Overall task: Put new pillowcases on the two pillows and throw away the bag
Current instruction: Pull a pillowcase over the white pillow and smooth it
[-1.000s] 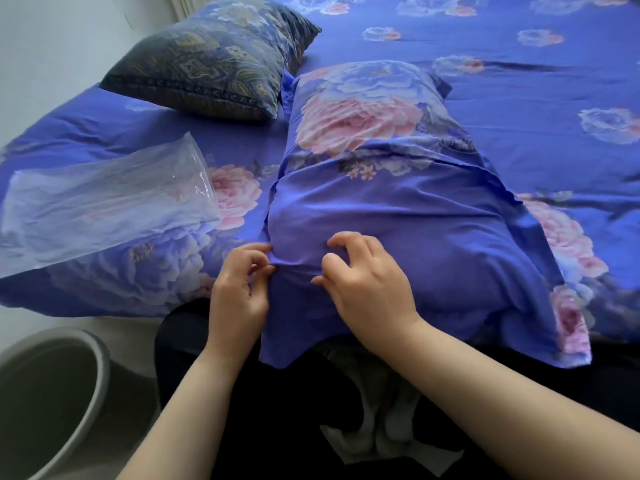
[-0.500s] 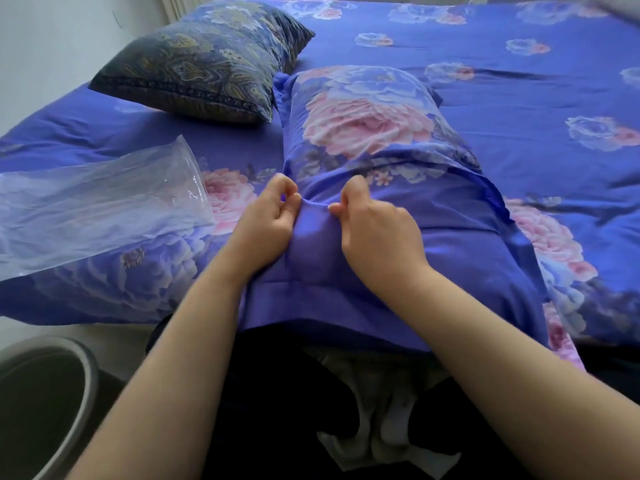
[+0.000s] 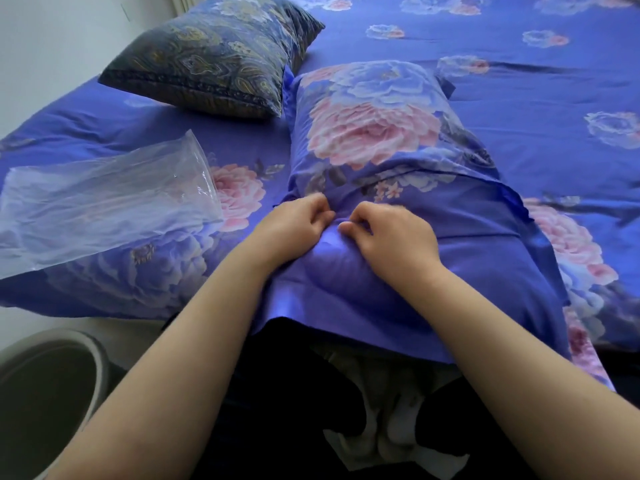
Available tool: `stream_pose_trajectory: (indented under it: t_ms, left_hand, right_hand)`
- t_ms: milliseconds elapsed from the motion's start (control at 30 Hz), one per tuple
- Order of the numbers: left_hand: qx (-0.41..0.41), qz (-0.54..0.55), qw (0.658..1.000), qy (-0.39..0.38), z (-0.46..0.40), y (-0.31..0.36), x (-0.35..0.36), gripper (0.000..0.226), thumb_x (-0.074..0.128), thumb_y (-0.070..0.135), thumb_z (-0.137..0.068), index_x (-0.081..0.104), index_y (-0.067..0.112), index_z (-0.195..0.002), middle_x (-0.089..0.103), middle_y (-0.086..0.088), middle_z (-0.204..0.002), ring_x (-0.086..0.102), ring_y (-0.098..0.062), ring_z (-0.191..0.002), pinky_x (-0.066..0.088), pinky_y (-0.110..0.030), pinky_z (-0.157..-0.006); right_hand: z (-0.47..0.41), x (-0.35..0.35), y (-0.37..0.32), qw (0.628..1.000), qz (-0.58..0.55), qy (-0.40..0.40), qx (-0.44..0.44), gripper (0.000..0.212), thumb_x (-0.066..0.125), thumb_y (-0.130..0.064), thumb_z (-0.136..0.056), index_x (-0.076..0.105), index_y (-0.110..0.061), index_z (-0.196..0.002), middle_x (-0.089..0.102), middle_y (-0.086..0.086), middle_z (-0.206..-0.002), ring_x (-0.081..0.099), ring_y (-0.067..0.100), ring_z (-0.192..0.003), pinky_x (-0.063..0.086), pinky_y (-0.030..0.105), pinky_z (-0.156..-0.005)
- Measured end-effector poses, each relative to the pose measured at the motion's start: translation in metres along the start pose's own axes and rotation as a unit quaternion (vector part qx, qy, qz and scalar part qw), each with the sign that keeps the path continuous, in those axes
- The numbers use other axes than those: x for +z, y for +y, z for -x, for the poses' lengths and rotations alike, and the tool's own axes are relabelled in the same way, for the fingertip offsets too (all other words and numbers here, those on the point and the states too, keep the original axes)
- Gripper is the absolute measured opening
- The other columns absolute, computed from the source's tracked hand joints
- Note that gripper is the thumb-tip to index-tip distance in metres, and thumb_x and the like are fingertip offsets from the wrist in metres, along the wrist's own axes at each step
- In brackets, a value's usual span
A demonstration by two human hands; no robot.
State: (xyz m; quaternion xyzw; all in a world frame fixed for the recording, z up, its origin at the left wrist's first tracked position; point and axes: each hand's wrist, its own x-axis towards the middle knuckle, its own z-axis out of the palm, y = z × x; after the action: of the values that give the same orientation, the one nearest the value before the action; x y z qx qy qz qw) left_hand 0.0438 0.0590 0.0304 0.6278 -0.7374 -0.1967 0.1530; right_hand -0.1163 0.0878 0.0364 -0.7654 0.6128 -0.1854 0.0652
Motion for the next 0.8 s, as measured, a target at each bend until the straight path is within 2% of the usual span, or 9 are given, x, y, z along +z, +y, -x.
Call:
stream_pose_trajectory:
  t_ms: [67,133,267,367,500,533,600,667,800]
  left_hand:
    - [0.072,-0.058,0.973,0.212,0.017,0.012,0.001,0.019,0.054,0.033,-0.093,0.057,0.015,-0.087,0.06,-0.007,-0.086,0.056,-0.031,-0.082,0.043,-0.038,-0.066]
    - [0.162,-0.09,0.929,0.32,0.038,0.022,0.011,0.026,0.055,0.034,-0.092,0.063,0.011,-0.082,0.061,-0.008,-0.084,0.057,-0.03,-0.079,0.046,-0.041,-0.068]
    - [0.192,-0.131,0.945,0.231,0.067,0.024,0.041,0.059,0.051,0.055,-0.083,0.066,0.006,-0.113,0.067,-0.008,-0.112,0.063,-0.025,-0.104,0.044,-0.032,-0.093]
    - [0.182,-0.174,0.954,0.166,0.064,0.021,0.049,0.071,0.047,0.057,-0.075,0.062,0.003,-0.121,0.065,-0.01,-0.119,0.061,-0.025,-0.111,0.044,-0.033,-0.098]
    - [0.184,-0.133,0.967,0.114,0.054,0.018,0.052,0.066,0.062,0.047,-0.068,0.061,0.003,-0.117,0.067,-0.01,-0.113,0.063,-0.026,-0.105,0.044,-0.032,-0.094]
    - [0.188,-0.131,0.968,0.105,0.053,0.018,0.052,0.063,0.064,0.046,-0.067,0.062,0.004,-0.115,0.067,-0.01,-0.111,0.063,-0.027,-0.104,0.046,-0.033,-0.092]
    - [0.191,-0.155,0.966,0.084,0.051,0.016,0.051,0.053,0.067,0.048,-0.068,0.064,0.008,-0.102,0.068,-0.008,-0.099,0.063,-0.029,-0.094,0.048,-0.036,-0.084]
    - [0.192,-0.193,0.96,0.066,0.054,0.008,0.051,0.044,0.07,0.052,-0.067,0.063,0.011,-0.083,0.068,-0.007,-0.082,0.063,-0.029,-0.08,0.047,-0.036,-0.072]
    - [0.2,-0.232,0.95,0.063,0.079,-0.026,0.063,0.046,0.054,0.066,-0.063,0.055,0.021,-0.059,0.062,0.003,-0.058,0.062,-0.02,-0.058,0.042,-0.029,-0.065]
  right_hand:
    - [0.002,0.003,0.003,0.997,-0.031,0.072,0.013,0.026,0.049,-0.04,-0.094,0.06,-0.016,-0.098,0.055,0.005,-0.109,0.054,0.028,-0.096,0.039,0.034,-0.066]
    - [-0.001,0.005,0.01,0.995,-0.065,0.069,0.038,0.023,0.045,-0.033,-0.097,0.056,-0.013,-0.099,0.058,0.009,-0.106,0.056,0.033,-0.093,0.035,0.035,-0.065]
    - [-0.012,0.005,0.027,0.988,-0.12,0.03,0.094,0.02,0.042,-0.028,-0.098,0.053,-0.011,-0.099,0.065,0.017,-0.099,0.056,0.038,-0.094,0.03,0.034,-0.065]
    - [-0.011,0.01,0.023,0.995,-0.049,-0.007,0.083,0.027,0.037,-0.033,-0.1,0.053,-0.012,-0.107,0.065,0.012,-0.106,0.056,0.034,-0.1,0.032,0.034,-0.066]
    - [-0.005,0.011,0.021,0.994,0.0,0.105,-0.007,0.027,0.042,-0.028,-0.098,0.058,-0.017,-0.116,0.055,0.001,-0.126,0.047,0.027,-0.113,0.042,0.039,-0.084]
    - [-0.006,0.014,0.024,0.992,0.025,0.117,-0.031,0.029,0.046,-0.027,-0.096,0.057,-0.019,-0.122,0.05,-0.001,-0.133,0.043,0.027,-0.119,0.04,0.041,-0.092]
    - [-0.01,0.019,0.032,0.995,0.081,0.055,-0.034,0.041,0.053,-0.033,-0.091,0.049,-0.023,-0.131,0.043,-0.004,-0.14,0.035,0.025,-0.127,0.029,0.04,-0.1]
    - [-0.016,0.025,0.037,0.995,0.091,0.023,-0.018,0.041,0.06,-0.038,-0.085,0.052,-0.022,-0.122,0.049,-0.001,-0.131,0.037,0.026,-0.124,0.027,0.04,-0.101]
    - [-0.028,0.03,0.031,0.992,0.101,0.066,-0.022,0.021,0.058,-0.031,-0.088,0.061,-0.016,-0.102,0.058,0.007,-0.115,0.044,0.031,-0.116,0.029,0.044,-0.095]
